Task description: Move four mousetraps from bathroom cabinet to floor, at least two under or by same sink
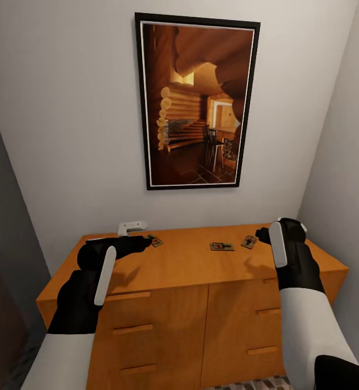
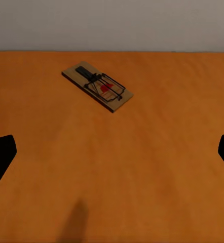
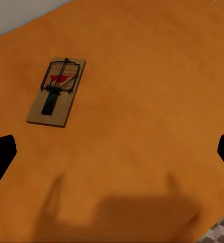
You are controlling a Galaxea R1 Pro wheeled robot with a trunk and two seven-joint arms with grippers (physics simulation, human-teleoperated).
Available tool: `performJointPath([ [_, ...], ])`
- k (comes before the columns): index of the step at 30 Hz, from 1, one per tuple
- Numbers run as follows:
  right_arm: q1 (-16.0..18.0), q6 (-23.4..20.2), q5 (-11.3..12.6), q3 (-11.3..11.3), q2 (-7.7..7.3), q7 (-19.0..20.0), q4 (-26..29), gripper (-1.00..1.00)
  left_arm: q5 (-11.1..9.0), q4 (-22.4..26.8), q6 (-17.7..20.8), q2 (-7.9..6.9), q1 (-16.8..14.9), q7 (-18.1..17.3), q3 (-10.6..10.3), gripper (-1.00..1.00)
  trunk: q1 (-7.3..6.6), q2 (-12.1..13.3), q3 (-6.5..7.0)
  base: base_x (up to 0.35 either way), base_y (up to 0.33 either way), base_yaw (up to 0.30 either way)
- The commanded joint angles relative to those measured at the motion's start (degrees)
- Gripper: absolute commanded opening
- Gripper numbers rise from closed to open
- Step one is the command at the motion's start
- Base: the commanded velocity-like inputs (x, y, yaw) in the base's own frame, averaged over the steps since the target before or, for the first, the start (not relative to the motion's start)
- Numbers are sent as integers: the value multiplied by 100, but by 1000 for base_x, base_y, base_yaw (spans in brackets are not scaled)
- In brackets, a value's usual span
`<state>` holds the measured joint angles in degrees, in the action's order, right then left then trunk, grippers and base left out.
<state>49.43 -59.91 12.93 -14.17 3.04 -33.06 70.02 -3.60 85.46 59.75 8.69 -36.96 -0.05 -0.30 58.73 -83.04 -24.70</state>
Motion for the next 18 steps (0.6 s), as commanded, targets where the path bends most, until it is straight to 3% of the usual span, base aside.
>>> performJointPath([
  [1,6,-9,59,20,5,-54,3,100,-29,5,25,1,-5,9,4,100,0,-4,-7,-5,2,0],
  [10,6,-9,42,233,18,-46,0,100,-27,0,25,1,-5,10,1,100,0,-4,-7,12,9,0],
  [18,6,-9,35,290,17,-42,2,100,-20,-1,25,1,-5,10,-2,100,0,-4,-7,140,121,0],
])
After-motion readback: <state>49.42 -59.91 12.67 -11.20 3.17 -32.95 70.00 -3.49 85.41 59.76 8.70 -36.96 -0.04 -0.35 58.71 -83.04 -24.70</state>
